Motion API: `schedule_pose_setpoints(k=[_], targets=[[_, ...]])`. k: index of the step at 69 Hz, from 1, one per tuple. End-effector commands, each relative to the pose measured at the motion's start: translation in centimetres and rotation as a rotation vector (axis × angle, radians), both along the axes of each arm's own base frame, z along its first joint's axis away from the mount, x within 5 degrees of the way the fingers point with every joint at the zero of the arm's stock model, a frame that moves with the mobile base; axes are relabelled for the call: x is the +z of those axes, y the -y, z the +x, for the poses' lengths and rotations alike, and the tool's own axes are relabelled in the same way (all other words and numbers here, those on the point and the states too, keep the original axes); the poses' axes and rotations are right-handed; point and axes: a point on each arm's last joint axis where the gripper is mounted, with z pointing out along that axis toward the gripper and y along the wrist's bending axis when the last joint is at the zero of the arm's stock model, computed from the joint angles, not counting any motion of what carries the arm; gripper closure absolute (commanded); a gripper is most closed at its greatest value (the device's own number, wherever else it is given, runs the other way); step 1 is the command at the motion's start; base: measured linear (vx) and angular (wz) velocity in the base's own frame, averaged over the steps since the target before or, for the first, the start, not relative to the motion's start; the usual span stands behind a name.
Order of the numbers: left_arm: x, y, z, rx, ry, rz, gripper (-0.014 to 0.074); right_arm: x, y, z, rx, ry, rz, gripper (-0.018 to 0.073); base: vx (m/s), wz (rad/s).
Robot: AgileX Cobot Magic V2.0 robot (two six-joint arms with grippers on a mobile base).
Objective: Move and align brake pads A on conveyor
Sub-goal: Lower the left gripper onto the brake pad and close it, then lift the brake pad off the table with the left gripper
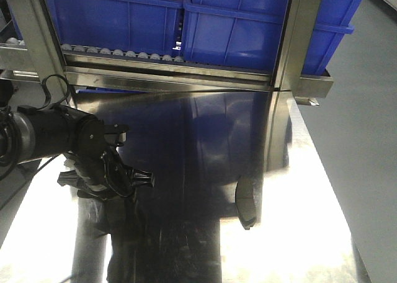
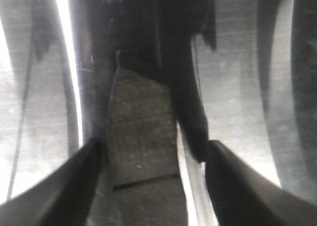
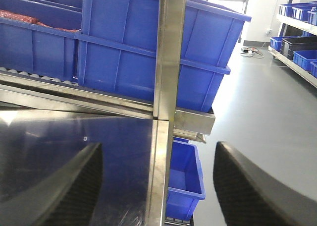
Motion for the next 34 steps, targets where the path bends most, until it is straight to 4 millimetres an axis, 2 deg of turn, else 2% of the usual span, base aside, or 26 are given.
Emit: schedule_pose_setpoints(k=[1,13,19,34], targets=[[1.0,0.5,0.4,0.018,0.039,-0.032,0.0318,1.4,-0.1,0.1,0.006,0.086,-0.009,0.0086,0.0,0.0],[1.3,0.2,0.3,-0.005,0.05,-0.001,0.0598,1.4,-0.1,0.1,0.006,0.086,-0.009,0.0086,0.0,0.0],[2.6,0.0,0.2,-0.011,0.096,-0.012,0.0605,1.4,-0.1,0.1,0.006,0.086,-0.009,0.0086,0.0,0.0],[9.0,-1.2,-1.5,-0.04,0.268,-0.023,0.0603,1.4,-0.1,0.1,0.006,0.086,-0.009,0.0086,0.0,0.0]])
